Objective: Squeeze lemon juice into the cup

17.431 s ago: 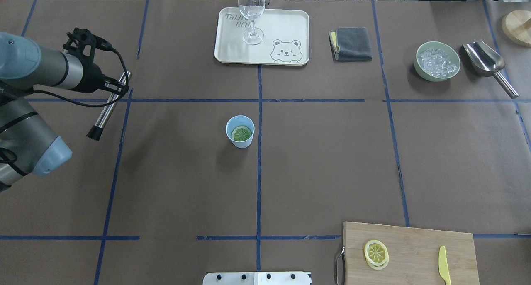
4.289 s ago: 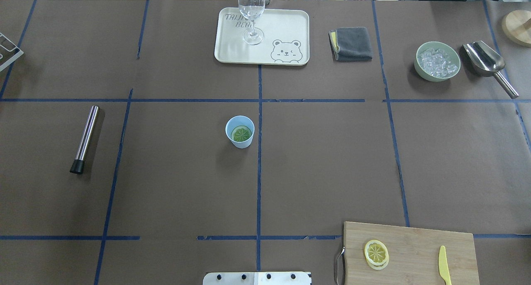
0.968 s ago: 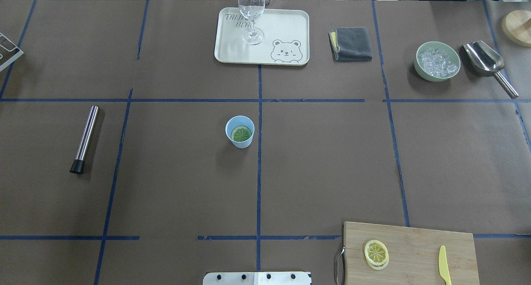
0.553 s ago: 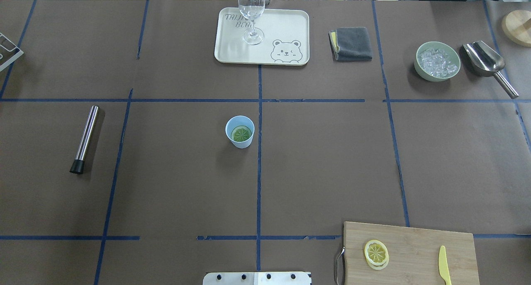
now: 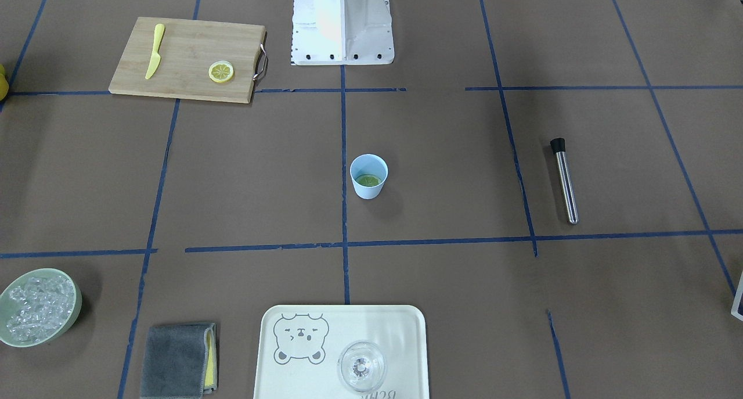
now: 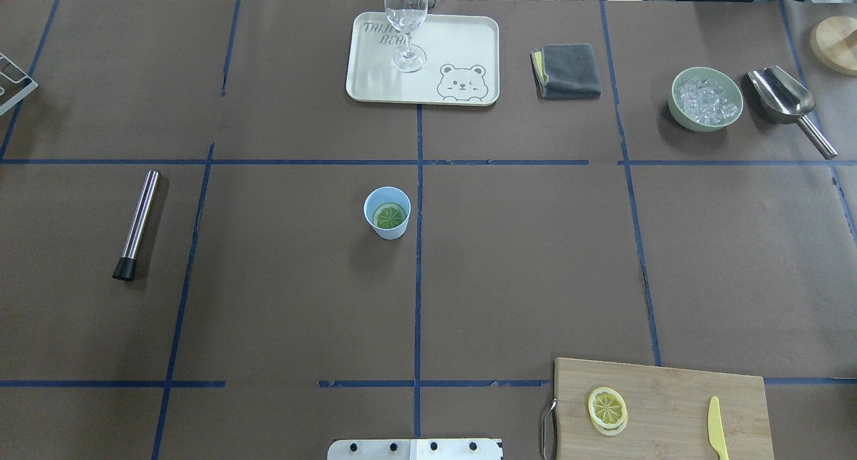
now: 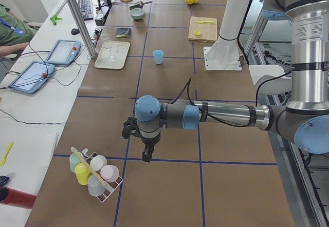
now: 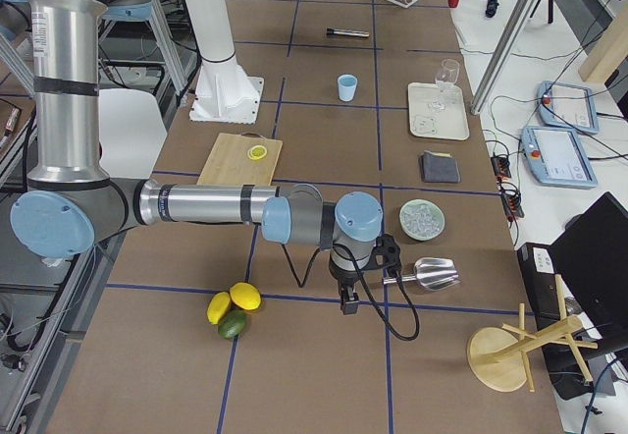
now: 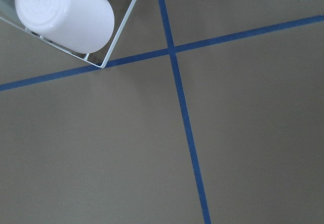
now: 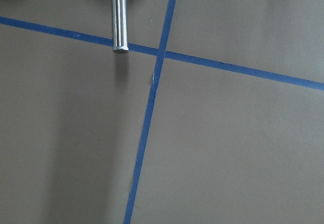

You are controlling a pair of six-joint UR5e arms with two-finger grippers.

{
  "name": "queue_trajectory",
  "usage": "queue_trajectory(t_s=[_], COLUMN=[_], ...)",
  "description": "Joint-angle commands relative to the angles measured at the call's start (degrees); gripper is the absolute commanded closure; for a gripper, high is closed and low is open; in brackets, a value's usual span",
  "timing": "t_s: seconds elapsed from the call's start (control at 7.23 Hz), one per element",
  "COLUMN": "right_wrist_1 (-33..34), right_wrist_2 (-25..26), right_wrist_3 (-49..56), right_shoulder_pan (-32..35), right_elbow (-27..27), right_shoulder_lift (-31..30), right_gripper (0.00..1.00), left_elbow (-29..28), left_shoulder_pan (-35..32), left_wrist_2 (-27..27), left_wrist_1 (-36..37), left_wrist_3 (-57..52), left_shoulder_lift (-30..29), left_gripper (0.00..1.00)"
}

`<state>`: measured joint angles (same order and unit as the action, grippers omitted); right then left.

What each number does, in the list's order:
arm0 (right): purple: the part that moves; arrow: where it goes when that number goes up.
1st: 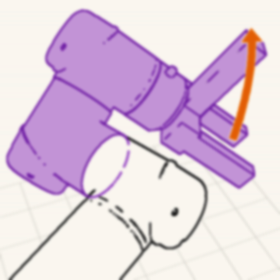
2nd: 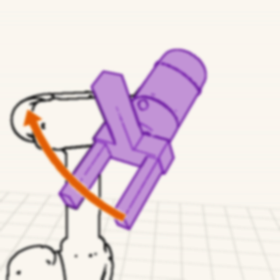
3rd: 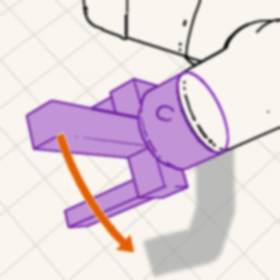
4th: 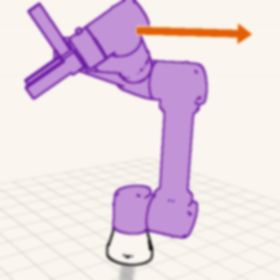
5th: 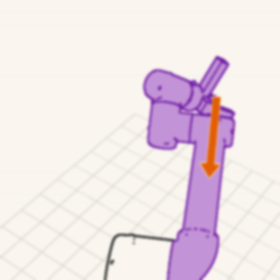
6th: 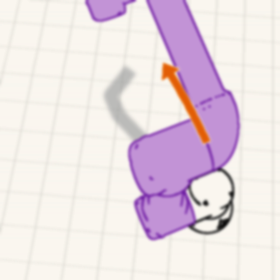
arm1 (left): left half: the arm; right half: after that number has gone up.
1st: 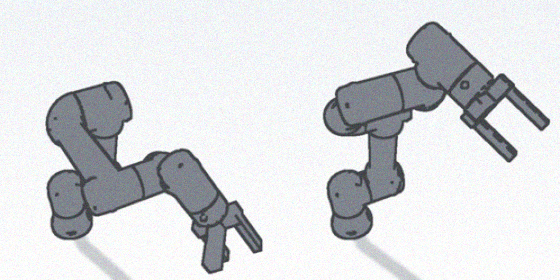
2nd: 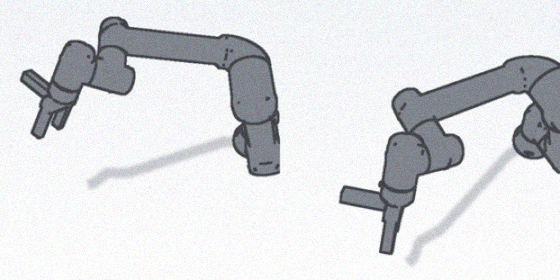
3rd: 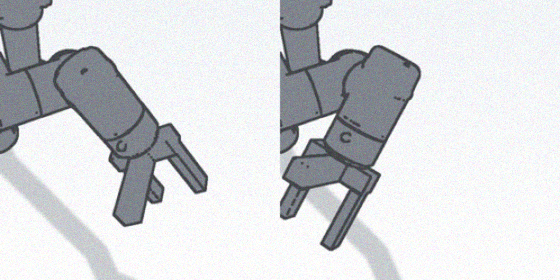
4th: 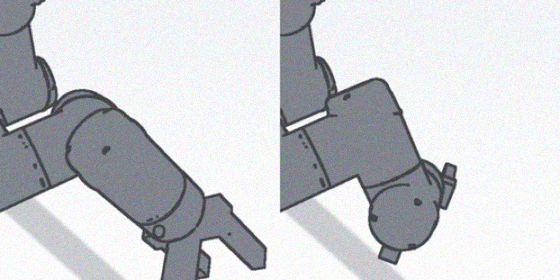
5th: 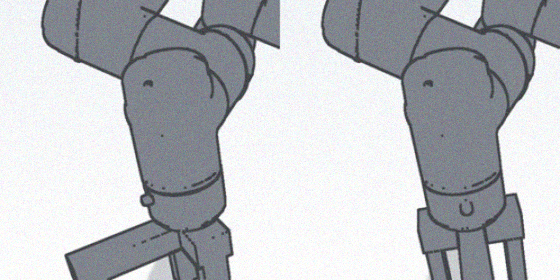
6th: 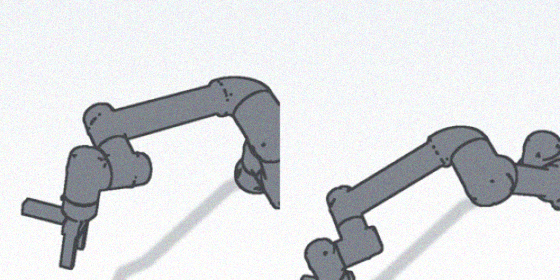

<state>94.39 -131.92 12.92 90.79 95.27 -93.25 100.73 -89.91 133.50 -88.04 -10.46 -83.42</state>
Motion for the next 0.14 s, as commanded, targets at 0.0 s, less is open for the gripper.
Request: queue_trajectory(t_s=[0.0], right_wrist_1=[0.0], right_wrist_2=[0.0], right_wrist_3=[0.0], right_shoulder_pan=[0.0], right_elbow=[0.0], right_shoulder_lift=[0.0], right_gripper=[0.0], left_elbow=[-0.1], left_shoulder_pan=[0.0], left_wrist_2=[-0.09], left_wrist_1=[-0.02], left_wrist_3=[0.0], left_shoulder_lift=[-0.07], left_gripper=[0.0])
